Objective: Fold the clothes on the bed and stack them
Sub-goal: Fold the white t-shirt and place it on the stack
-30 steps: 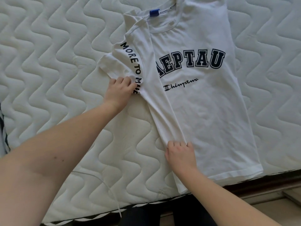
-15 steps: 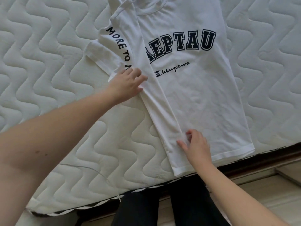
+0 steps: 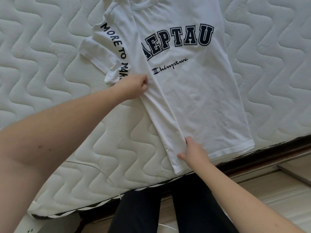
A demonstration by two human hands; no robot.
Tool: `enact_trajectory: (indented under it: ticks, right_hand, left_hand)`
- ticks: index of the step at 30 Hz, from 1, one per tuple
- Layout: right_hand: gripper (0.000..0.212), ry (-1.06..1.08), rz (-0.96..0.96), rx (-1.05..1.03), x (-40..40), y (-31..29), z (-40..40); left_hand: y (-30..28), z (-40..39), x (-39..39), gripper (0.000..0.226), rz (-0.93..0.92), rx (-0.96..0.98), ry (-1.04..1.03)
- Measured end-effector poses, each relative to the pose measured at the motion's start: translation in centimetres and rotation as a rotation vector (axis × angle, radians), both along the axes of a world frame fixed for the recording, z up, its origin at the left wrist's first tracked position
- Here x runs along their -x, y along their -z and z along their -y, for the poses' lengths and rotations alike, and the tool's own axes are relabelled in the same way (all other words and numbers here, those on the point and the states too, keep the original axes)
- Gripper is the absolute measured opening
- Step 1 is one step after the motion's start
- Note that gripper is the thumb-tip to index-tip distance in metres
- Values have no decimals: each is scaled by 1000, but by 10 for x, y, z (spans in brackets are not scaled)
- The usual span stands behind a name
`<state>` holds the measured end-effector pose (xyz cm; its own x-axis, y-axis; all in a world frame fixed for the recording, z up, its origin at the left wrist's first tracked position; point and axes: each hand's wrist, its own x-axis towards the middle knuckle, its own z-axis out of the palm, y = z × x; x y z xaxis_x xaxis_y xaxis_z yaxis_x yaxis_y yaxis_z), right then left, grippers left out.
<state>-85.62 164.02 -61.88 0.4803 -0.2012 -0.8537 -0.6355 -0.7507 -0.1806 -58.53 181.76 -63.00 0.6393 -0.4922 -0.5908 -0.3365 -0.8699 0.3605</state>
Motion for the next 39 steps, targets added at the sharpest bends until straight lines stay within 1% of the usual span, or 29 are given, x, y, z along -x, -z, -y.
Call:
enact_trajectory:
  ticks: [2,3,5,7,9,10,12,15,19,22,25,28,32,36,39]
  right_hand:
    - [56,33,-41,-17,4,-1,-1]
    - [58,16,-66,-16,6,-1,-1]
    - [51,-31,-98,-12,9,-3,-2]
    - [38,-12,-22,-54,13,-6,-3]
    - [27,31,120,-125,19,-11,-7]
    - [26,45,176,-147,22,-14,-10]
    - [35,50,234,-167,29,-19,-16]
    - [55,15,250,-191,38,-26,-27]
    - [67,-28,286,-195,41,-33,-42]
    - [70,-124,298,-164,41,-37,-57]
    - [72,-268,290,-134,43,-36,-74]
    - [75,-324,276,-125,44,-31,-90]
    - [78,-368,295,-161,47,-21,-108]
    - [79,-413,288,-150,50,-11,-117]
    - [80,-413,265,-142,48,-3,-118]
  left_hand:
    - [-6,9,4,21,-4,15,-113]
    - [-8,15,6,27,-23,23,-150]
    - [-10,28,7,41,-58,4,-202]
    - [-13,41,2,58,-40,-58,-243]
    - [-14,54,-2,67,-14,-133,-273]
    - [-15,59,-1,66,-28,-161,-289]
    - [-16,69,4,56,-105,-187,-346]
    - [-21,75,15,39,-194,-207,-415]
    - [-28,73,28,29,-227,-219,-454]
    - [-33,67,33,26,-239,-162,-583]
    - [-38,51,39,25,-283,-35,-734]
    - [-35,29,49,25,-250,123,-774]
    - [-24,-4,57,34,-247,213,-836]
    - [-17,-22,64,26,-437,375,-1104]
    - [-10,-29,70,23,-552,460,-1287]
